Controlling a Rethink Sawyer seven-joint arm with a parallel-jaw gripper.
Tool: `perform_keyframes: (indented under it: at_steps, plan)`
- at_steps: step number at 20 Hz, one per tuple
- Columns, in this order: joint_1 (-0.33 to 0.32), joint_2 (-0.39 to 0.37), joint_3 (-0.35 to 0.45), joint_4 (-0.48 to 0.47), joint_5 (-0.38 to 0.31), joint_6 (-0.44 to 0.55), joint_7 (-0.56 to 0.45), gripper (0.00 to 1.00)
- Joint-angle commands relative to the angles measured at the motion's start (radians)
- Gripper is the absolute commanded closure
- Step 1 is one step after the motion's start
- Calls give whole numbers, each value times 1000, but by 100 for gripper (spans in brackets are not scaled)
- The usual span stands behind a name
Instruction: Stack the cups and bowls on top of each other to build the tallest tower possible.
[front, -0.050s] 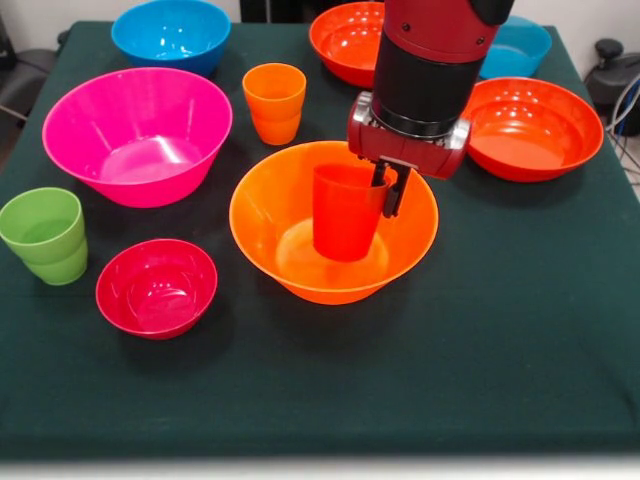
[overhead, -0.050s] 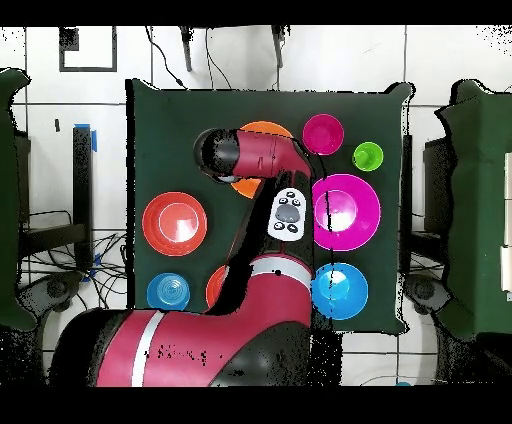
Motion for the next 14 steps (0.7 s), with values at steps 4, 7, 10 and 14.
perform_keyframes:
  at_steps: [4,7,10,14]
  plan:
    - [-21,0,121,17,-88,-37,-90,100]
    - [-26,7,125,12,-91,-43,-96,100]
    - [-26,6,124,11,-92,-39,-95,100]
    - [-25,8,128,12,-88,-41,-89,100]
